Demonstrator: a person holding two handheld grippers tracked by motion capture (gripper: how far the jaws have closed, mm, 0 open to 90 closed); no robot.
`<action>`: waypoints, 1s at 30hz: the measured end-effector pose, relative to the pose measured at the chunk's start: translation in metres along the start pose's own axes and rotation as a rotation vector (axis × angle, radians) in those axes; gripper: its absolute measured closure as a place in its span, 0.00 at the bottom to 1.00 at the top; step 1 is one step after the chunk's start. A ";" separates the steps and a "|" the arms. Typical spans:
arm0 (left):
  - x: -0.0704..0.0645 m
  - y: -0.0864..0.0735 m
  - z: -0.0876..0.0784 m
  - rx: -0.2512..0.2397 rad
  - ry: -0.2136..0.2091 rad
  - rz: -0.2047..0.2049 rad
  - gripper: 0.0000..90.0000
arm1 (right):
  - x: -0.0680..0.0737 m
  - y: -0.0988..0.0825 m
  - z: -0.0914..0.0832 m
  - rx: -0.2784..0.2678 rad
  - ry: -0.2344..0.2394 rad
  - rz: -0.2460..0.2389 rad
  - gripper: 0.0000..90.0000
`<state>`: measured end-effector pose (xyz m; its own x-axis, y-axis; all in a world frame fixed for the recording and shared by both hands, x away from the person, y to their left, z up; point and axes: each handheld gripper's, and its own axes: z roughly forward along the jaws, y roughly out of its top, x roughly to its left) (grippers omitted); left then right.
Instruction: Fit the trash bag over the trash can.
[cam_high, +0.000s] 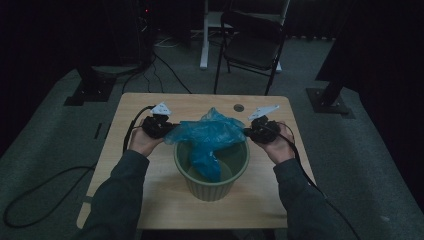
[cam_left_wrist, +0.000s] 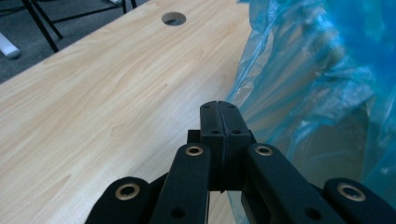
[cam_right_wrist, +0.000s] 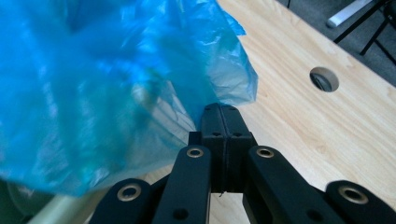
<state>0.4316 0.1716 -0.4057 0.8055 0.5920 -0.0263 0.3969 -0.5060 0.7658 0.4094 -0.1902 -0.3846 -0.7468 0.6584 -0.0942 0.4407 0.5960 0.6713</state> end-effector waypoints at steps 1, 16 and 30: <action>-0.001 -0.002 0.000 0.001 -0.004 -0.001 1.00 | 0.000 -0.002 0.000 0.006 0.000 -0.005 1.00; -0.012 -0.028 -0.035 -0.131 -0.031 -0.037 0.96 | 0.011 -0.034 -0.025 -0.020 0.082 -0.012 0.98; -0.028 -0.031 -0.051 -0.158 -0.049 0.020 0.83 | 0.020 -0.038 -0.050 -0.082 0.081 -0.067 0.78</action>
<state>0.3747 0.2027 -0.3961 0.8344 0.5499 -0.0383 0.3098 -0.4103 0.8577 0.3524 -0.2223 -0.3749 -0.8125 0.5770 -0.0829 0.3488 0.5952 0.7239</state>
